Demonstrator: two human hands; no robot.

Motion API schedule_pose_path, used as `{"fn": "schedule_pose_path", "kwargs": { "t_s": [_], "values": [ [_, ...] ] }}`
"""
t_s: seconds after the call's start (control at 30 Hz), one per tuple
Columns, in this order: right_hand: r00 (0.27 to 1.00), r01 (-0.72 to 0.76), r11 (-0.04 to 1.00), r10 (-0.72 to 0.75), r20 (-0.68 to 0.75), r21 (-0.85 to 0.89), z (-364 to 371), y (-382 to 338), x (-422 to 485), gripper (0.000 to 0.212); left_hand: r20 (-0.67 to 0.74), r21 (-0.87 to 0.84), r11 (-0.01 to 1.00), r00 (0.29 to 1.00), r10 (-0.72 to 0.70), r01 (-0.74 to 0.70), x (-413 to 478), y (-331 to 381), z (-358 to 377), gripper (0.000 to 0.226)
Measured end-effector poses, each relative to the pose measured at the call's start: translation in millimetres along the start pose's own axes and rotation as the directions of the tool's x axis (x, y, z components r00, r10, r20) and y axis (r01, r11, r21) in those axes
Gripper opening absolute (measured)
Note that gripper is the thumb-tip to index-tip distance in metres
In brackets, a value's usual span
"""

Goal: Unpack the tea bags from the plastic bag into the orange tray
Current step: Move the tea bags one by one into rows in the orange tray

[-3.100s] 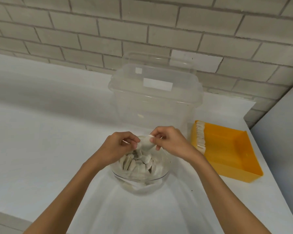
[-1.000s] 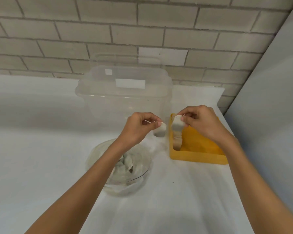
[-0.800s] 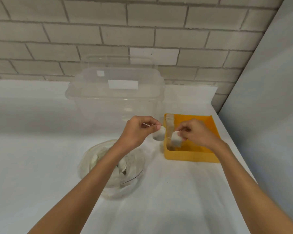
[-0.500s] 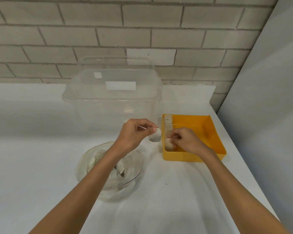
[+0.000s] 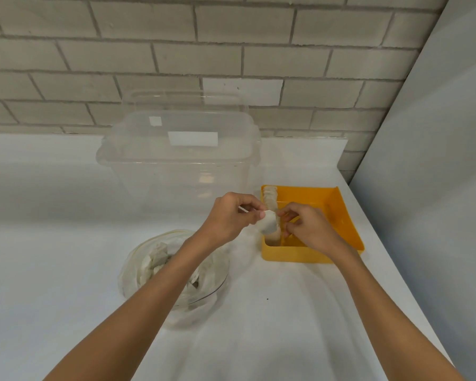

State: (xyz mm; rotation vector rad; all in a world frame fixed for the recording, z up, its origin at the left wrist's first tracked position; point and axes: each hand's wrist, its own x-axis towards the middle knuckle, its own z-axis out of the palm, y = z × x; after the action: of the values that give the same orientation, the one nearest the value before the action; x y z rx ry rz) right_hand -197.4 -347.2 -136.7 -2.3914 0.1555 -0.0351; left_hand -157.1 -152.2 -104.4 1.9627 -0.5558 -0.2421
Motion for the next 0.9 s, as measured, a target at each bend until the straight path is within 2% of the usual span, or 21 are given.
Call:
{"fn": "schedule_pose_path", "kwargs": {
  "t_s": [0.1,0.2,0.27,0.43,0.67,0.73,0.9],
  "values": [
    [0.999,0.021,0.996,-0.023,0.025,0.092,-14,-3,-5,0.031,0.043,0.077,0.996,0.998,0.047,-0.05,13,7,9,0.007],
    [0.996,0.046,0.996,-0.052,0.073,0.077,-18,-4,-7,0.016,0.106,0.206,0.973,0.991,0.079,-0.1,26,7,21,0.006],
    [0.996,0.036,0.999,-0.038,0.084,0.021,-15,-1,-7,0.004,0.134,0.29,0.953,0.99,0.053,-0.09,32,4,28,0.005],
    [0.993,-0.018,1.0,0.02,0.117,-0.018,-1,7,-6,0.011,0.139,0.467,0.884,0.989,-0.046,-0.025,33,-1,38,0.002],
    [0.978,-0.081,0.996,0.089,0.187,-0.048,11,8,-1,0.011,0.049,0.403,0.913,0.995,-0.089,0.061,32,-15,41,0.014],
    [0.979,-0.091,0.995,0.096,0.177,-0.037,12,6,1,0.001,0.044,0.373,0.92,0.988,-0.149,0.122,30,-17,41,0.024],
    [0.982,-0.108,0.993,0.113,0.152,-0.042,16,3,3,0.008,0.084,0.2,0.938,0.949,-0.303,0.282,27,-20,41,0.035]
  ]
}}
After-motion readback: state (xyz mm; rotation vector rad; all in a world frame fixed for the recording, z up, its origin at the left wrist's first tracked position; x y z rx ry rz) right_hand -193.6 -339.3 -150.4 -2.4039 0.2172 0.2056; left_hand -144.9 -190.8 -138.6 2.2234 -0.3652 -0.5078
